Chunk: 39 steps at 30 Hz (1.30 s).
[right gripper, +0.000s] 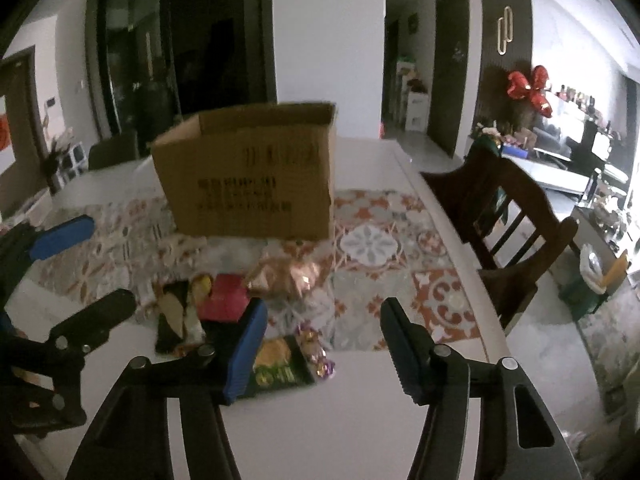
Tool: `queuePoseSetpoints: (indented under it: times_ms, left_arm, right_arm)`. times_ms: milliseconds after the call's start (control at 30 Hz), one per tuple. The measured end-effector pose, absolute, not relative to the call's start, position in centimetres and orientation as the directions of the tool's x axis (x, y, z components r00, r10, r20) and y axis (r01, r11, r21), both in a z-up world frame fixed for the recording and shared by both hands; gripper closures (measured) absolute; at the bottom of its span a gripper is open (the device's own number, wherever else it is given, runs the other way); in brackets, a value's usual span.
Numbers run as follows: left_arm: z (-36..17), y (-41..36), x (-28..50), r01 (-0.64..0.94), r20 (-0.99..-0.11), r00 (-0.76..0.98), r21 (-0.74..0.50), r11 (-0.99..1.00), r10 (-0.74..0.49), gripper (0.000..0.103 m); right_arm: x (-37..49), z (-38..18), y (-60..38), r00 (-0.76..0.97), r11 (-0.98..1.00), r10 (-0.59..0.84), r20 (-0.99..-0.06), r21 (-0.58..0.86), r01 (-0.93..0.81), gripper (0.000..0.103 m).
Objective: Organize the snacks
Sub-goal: 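Move both tools back over the snack pile, then grasp a green cracker packet with the left tool while the right tool grasps purple candies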
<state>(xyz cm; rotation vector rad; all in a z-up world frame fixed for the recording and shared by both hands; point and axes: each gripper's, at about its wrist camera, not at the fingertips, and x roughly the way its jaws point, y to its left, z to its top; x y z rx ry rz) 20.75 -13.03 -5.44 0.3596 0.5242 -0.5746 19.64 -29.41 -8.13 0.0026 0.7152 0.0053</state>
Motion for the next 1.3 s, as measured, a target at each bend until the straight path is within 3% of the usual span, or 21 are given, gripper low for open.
queuePoseSetpoints:
  times_ms: [467,867,1300]
  left_arm:
    - [-10.2,-16.4,21.5,0.773,-0.689,0.537,0.17,0.612,-0.487,0.037]
    - [-12.4,-17.8,23.4,0.827,-0.753,0.403,0.055,0.56,-0.52,0.044]
    - [-13.3,-18.2,24.7,0.823,-0.776,0.337,-0.031,0.567,-0.533,0.051]
  right_arm:
    - [21.3,-12.9,-29.4,0.688,0.994,0.061,-0.724,-0.022,-0.11,0.051]
    - [22.8,-15.1,-29.9,0.651,0.99,0.117,-0.75,0.039,-0.133,0.059]
    - [23.8,-16.2,-29.9,0.618,0.984,0.168,-0.768,0.094,-0.15,0.078]
